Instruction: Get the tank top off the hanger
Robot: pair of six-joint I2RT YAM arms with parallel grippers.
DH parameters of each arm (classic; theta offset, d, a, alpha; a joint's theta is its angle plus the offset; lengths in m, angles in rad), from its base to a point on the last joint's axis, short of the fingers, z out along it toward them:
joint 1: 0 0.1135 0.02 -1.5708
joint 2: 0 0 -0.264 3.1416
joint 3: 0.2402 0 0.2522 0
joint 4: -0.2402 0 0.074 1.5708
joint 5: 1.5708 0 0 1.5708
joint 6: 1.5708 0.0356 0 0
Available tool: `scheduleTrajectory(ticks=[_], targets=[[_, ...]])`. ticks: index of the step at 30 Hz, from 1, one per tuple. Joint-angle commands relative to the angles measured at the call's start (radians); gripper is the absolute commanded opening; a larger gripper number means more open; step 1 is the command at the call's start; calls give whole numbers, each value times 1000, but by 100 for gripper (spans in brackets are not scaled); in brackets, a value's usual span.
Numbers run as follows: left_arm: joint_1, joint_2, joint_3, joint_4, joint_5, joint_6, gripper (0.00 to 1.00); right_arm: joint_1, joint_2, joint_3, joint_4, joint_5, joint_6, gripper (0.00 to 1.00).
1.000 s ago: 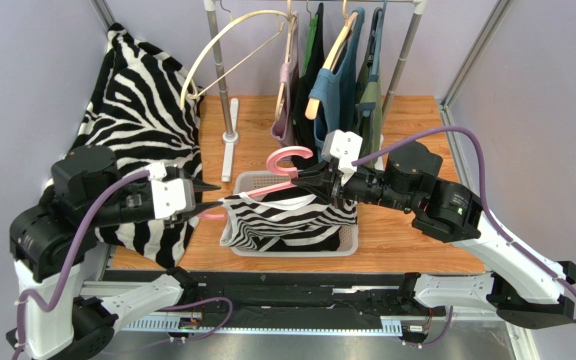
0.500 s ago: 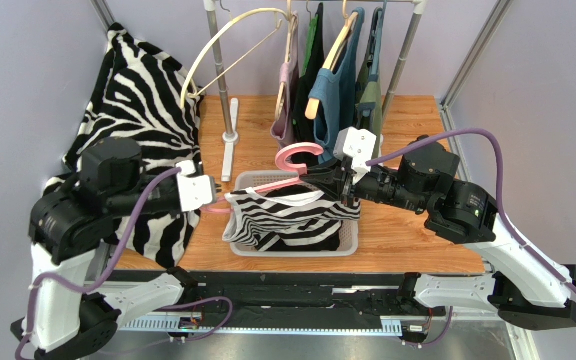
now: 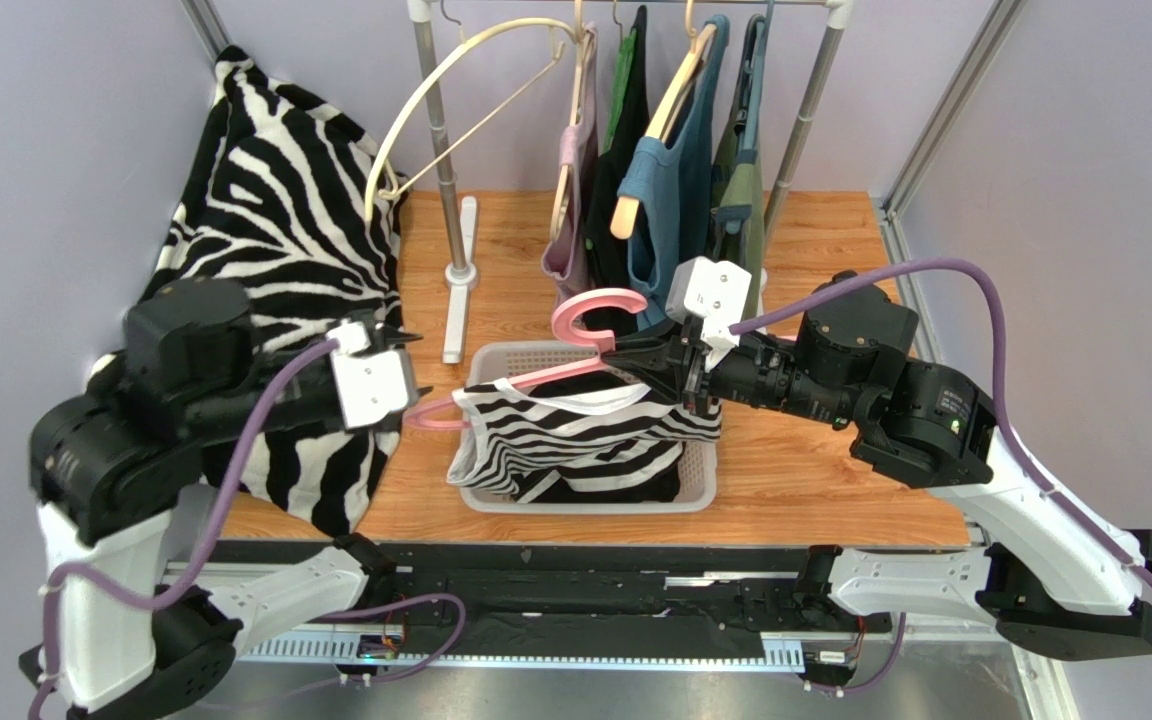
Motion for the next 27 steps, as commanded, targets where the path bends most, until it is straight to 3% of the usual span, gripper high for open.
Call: scheduleTrajectory(ticks=[1,5,10,16,27], targets=[[2,-73,15,-207,-15,-6,64,-4,-33,44,8,29,-31,0],[4,-75,5,-282,61,5,69,-2,-39,51,-1,35,-37,0],[2,-79,-103,-301,135,-1,67,-4,-27,63,-10,21,-31,0],[2,-42,-121,-278,144,-18,56,-2,-15,74,-6,11,-28,0],[2,13,-98,-316,178,-21,28,-4,-1,76,8,-9,-23,0]])
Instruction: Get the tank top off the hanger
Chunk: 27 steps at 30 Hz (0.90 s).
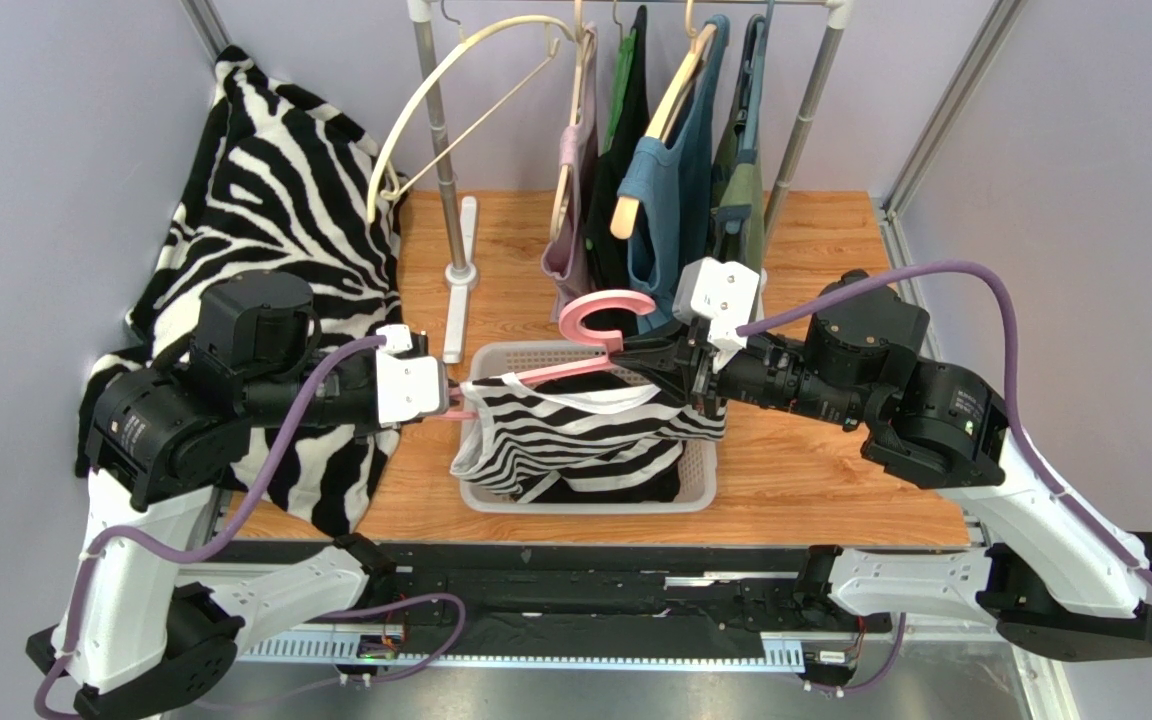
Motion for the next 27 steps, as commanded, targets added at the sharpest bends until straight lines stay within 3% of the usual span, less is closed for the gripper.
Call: scheduleTrajectory(ticks=[1,27], targets=[[2,27,35,-311,58,-3,27,-4,3,48,62,-22,-4,0],[-38,175,163,-266,239,-58,27,-2,119,28,192,-151,91,0]])
